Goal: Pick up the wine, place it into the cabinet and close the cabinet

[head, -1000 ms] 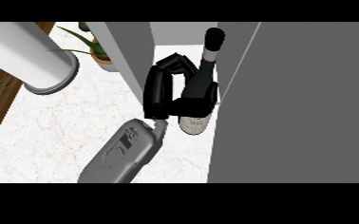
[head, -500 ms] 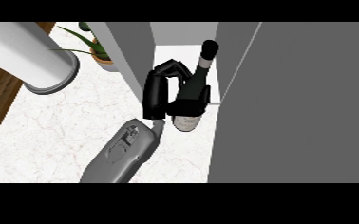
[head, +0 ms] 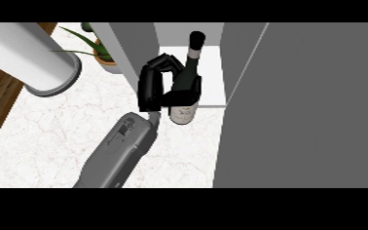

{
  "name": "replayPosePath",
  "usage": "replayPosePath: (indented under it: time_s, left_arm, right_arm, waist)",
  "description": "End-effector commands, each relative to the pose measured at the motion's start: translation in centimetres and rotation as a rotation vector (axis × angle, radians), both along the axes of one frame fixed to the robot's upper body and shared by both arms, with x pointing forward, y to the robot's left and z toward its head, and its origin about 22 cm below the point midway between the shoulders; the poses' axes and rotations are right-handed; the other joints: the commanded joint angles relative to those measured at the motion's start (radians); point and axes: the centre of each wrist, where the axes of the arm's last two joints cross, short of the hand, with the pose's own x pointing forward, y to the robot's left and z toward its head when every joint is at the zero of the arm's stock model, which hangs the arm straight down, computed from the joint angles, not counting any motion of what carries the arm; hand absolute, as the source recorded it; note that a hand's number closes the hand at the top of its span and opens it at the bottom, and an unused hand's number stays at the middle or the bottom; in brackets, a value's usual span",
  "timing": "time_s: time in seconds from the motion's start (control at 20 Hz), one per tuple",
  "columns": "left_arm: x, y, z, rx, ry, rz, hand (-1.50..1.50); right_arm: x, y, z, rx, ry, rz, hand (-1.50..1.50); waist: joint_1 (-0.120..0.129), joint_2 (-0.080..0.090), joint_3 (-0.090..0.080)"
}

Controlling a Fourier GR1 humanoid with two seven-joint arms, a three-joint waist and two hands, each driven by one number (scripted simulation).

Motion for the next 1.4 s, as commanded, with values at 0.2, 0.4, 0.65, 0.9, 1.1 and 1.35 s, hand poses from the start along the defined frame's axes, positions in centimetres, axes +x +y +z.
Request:
replayPosePath:
  time_s: [0.2, 0.4, 0.65, 0.9, 1.1, 1.35]
  left_arm:
    - [2.3, 0.0, -0.4, 0.013, 0.015, 0.013, 1.50]
    - [3.2, 0.3, 1.1, -0.013, 0.078, -0.010, 1.50]
    - [5.7, 0.7, -0.1, 0.033, 0.088, 0.029, 1.50]
    - [6.1, -0.2, 1.0, 0.032, 0.088, 0.024, 1.50]
    - [7.7, 0.0, 1.8, 0.072, 0.022, 0.084, 1.50]
    - [8.6, 0.3, 2.4, 0.085, -0.027, 0.130, 1.50]
  right_arm:
    - [-1.9, 0.4, 0.9, 0.048, -0.023, 0.056, -1.50]
    - [-2.8, -0.1, 1.2, 0.041, -0.015, 0.035, -1.50]
    - [-1.3, 0.6, -0.7, 0.046, -0.024, 0.042, -1.50]
    - [-1.7, -0.7, -1.1, 0.065, -0.001, 0.061, -1.50]
    - [-1.6, -0.8, 0.2, 0.067, -0.032, 0.066, -1.50]
    - [-1.6, -0.9, -0.6, 0.043, -0.013, 0.058, -1.50]
  waist:
    - [-0.009, 0.002, 0.000]
    - [0.001, -0.001, 0.000]
    - [-0.023, 0.007, 0.000]
    - [-0.016, 0.003, 0.000]
    - [-0.031, 0.009, 0.000]
    - [-0.029, 0.009, 0.000]
